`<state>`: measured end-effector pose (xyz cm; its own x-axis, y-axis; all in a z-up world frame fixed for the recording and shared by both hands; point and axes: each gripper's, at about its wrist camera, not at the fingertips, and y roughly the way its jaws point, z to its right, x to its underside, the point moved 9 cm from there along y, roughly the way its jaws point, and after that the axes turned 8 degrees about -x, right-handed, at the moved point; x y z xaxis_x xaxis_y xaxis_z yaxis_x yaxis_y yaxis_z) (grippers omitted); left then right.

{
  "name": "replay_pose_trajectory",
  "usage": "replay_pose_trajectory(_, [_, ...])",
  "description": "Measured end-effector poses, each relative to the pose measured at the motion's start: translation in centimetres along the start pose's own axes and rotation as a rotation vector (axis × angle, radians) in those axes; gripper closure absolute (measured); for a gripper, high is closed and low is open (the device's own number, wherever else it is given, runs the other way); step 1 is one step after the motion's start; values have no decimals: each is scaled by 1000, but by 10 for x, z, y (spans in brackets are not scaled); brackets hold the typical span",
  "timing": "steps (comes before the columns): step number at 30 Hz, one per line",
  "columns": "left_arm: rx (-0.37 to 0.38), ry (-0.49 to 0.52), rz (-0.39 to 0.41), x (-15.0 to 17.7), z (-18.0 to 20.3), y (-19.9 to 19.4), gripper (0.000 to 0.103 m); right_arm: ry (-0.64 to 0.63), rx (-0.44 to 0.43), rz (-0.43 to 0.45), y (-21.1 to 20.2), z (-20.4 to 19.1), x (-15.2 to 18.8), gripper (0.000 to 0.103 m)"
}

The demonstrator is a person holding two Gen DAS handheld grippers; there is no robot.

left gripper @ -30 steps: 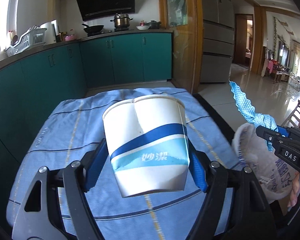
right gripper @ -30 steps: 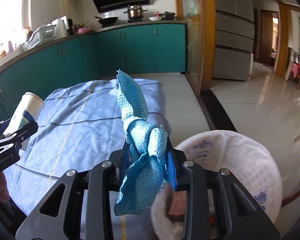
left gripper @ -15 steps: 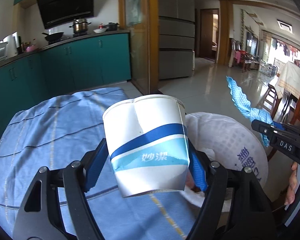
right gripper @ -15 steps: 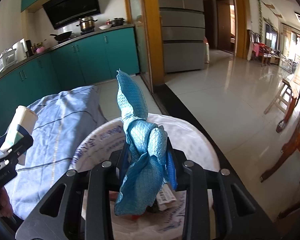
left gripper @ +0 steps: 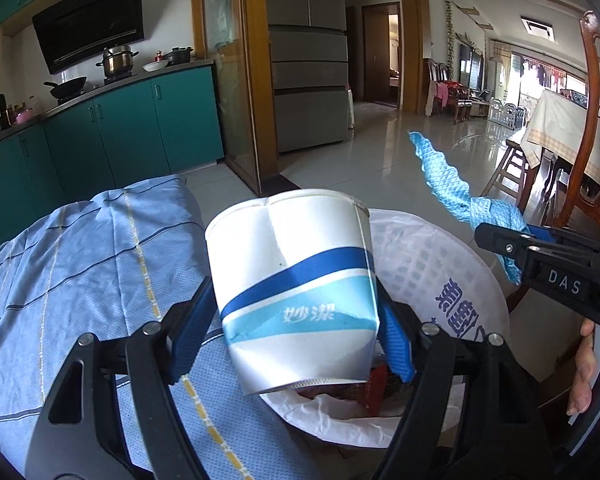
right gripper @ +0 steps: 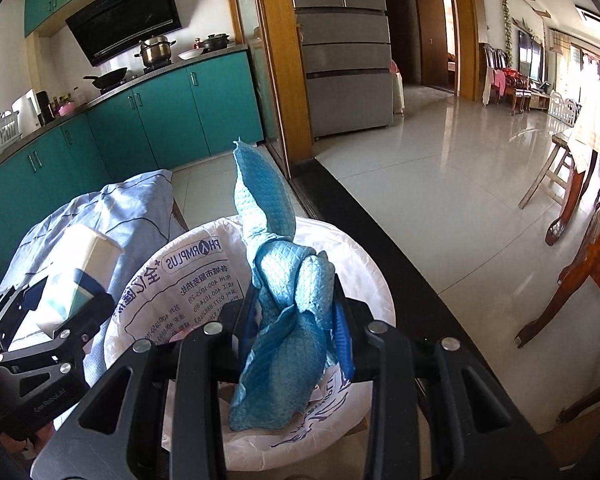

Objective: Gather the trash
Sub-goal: 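Open both tools over the wastebasket to drop the cup and rag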

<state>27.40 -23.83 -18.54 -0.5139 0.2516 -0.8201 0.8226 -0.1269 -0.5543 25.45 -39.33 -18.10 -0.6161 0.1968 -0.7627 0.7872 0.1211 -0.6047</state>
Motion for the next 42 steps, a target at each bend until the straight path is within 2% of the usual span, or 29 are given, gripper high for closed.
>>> replay_pose_trajectory(6, [77,-26,-4,0,8,1,28,2,-4,-4,3,-3,-3,70])
replay_pose_trajectory(20, [76,-10,-22,1,17,10,27,-12,11,-30,11,-2,-1,70])
replay_pose_trajectory(23, [90,2,-26,2,20,14,23,-10,11,-41,15,-3,-1,70])
replay_pose_trajectory(25, [72,8,-19,1,18,12,17,-10,6,-50,17,-4,-1,70])
replay_pose_trajectory(28, [61,-11,-18,0,9,9,15,-13,-5,-73,24,-9,1,68])
replay_pose_trajectory(29, [57,-24,-18,0,4,7,15,-17,-9,-78,25,-11,2,64])
replay_pose_trajectory(31, [42,-44,-16,-2,-5,4,14,-30,-11,-78,27,-16,1,51])
replay_pose_trajectory(33, [14,-65,-8,-3,-19,-2,14,-38,-11,-56,24,-21,-1,29])
replay_pose_trajectory(37, [-41,-96,15,-5,-51,-25,13,-53,-16,28,9,-30,-14,23])
replay_pose_trajectory(42, [-150,-132,89,-1,-99,-97,4,-111,61,157,-48,-56,-8,4])
